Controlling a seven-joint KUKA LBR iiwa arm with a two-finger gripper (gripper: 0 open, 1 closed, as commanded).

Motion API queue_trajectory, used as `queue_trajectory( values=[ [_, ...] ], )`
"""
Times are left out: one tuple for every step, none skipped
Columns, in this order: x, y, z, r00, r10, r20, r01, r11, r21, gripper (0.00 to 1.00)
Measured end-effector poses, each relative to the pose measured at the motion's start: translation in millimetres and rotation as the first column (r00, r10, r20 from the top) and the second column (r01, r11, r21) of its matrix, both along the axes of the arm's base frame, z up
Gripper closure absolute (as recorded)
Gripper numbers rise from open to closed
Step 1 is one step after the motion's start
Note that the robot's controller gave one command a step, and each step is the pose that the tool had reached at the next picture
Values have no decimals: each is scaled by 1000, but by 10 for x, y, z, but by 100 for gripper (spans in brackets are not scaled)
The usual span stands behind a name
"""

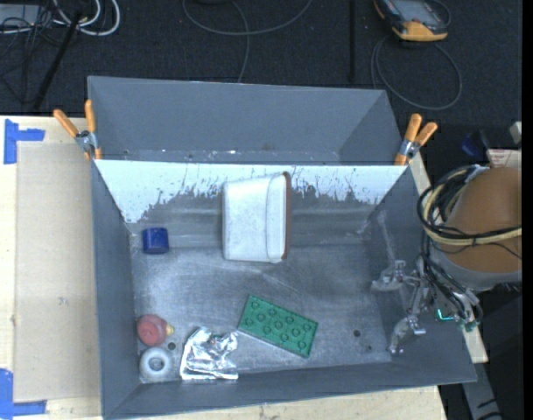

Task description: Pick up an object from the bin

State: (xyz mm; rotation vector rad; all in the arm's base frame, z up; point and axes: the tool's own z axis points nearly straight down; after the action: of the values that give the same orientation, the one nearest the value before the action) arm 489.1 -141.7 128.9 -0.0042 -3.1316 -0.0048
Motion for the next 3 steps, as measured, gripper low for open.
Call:
queue_trajectory(
  values=[
    [-105, 959, -547, 990, 140, 33, -140, 990, -10, 0],
    [-81, 1833, -289, 999, -32, 11, 32, 999, 1, 0],
    [-47, 1893, -285, 980, -201, 9, 201, 980, -3, 0]
  ],
)
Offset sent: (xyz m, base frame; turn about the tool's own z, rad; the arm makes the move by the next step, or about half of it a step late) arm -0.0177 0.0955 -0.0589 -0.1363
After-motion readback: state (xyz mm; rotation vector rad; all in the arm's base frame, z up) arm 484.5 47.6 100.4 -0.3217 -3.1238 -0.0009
